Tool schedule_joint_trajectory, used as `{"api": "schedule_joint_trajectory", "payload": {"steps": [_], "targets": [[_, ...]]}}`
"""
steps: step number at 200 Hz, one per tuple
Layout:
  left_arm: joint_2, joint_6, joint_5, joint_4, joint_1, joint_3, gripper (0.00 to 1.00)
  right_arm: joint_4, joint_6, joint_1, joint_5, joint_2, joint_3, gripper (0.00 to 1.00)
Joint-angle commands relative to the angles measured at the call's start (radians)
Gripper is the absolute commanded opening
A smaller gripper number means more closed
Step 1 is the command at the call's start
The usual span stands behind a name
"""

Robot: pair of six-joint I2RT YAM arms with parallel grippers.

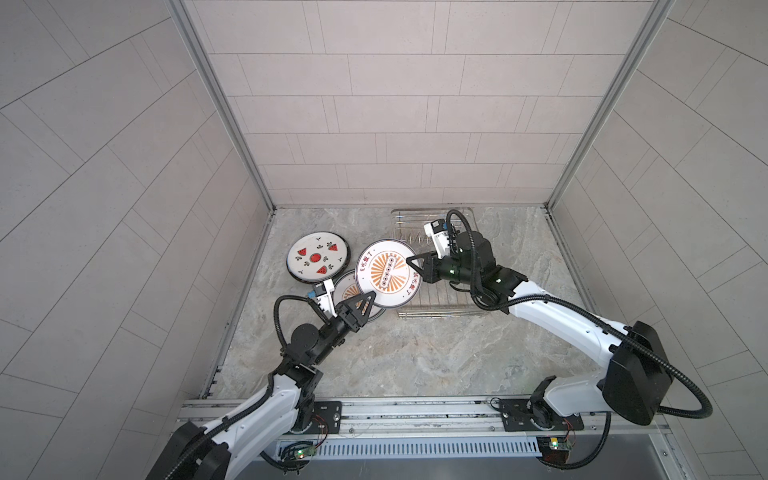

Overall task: Unload the plates from the dish rack
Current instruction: 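Close the left gripper on the sunburst plate rim held by the right gripper, then lower the sunburst plate onto the stack with the left gripper while the right withdraws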

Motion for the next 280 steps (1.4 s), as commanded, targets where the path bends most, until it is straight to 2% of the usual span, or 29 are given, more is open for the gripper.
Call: {"api": "schedule_joint_trajectory", "payload": {"steps": [1,45,122,139,188,237,253,280], "targets": [[-0.029,0.000,-0.019,-0.007,-0.002,-0.011,0.54,0.079,0.020,0.007,-0.018,-0.003,-0.008,0.10],[-0.046,0.000,-0.027,-0.021,-0.001,-0.015,0.40,0.102,0.034,0.018,-0.041,0.038,-0.004,0.10],[-0.079,-0.008,-0.048,-0.048,-0.001,-0.022,0.31,0.108,0.041,0.041,-0.044,0.082,0.010,0.10],[-0.096,-0.008,-0.057,-0.066,-0.002,-0.022,0.24,0.109,0.044,0.041,-0.043,0.088,0.005,0.10],[-0.130,-0.008,-0.072,-0.103,-0.001,-0.023,0.14,0.097,0.045,0.042,-0.041,0.128,0.008,0.12],[-0.141,-0.008,-0.090,-0.121,-0.001,-0.025,0.06,0.064,0.025,0.043,-0.008,0.143,0.020,0.25],[-0.142,-0.010,-0.094,-0.122,-0.001,-0.026,0.02,0.060,0.019,0.042,-0.005,0.143,0.019,0.27],[-0.145,-0.013,-0.094,-0.126,-0.001,-0.026,0.00,0.058,0.017,0.042,-0.004,0.146,0.021,0.34]]}}
